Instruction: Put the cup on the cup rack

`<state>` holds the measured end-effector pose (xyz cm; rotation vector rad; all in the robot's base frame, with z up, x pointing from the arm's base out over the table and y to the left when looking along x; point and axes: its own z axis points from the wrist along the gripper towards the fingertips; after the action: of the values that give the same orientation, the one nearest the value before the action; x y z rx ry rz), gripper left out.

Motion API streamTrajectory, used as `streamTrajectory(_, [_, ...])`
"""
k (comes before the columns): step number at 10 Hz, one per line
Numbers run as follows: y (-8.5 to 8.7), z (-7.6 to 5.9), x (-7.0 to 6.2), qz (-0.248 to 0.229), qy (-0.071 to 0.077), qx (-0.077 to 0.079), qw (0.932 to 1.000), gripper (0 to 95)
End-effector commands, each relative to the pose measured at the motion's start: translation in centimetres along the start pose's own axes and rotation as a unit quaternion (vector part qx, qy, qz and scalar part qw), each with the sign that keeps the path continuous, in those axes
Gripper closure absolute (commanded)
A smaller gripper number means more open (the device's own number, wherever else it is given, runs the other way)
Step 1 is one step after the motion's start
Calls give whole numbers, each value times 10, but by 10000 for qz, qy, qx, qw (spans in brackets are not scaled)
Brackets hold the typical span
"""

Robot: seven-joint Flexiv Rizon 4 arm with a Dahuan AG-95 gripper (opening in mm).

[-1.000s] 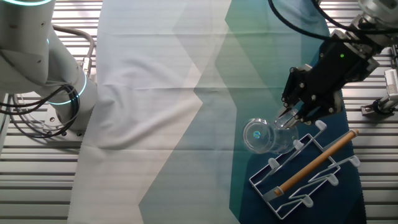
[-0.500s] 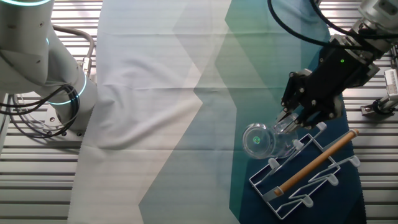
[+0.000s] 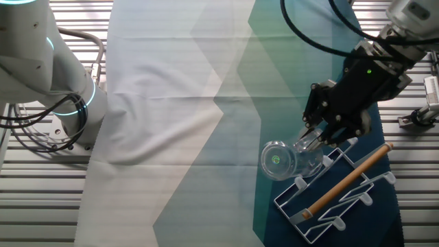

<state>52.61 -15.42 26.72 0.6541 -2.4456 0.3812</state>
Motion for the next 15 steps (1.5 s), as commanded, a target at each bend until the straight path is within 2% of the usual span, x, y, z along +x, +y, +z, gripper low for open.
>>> streamTrajectory(1, [2,3,-1,26,0,-3,10000,950])
streamTrajectory(4, [2,5,6,9,4,-26,10000,950])
streamTrajectory(7, [1,9,19,7,-11,3,10000,950])
streamTrajectory(14, [-5,18,26,-77,-37,55,9999,950])
streamTrajectory(15, [-7,20,25,-97,-19,108,9999,950])
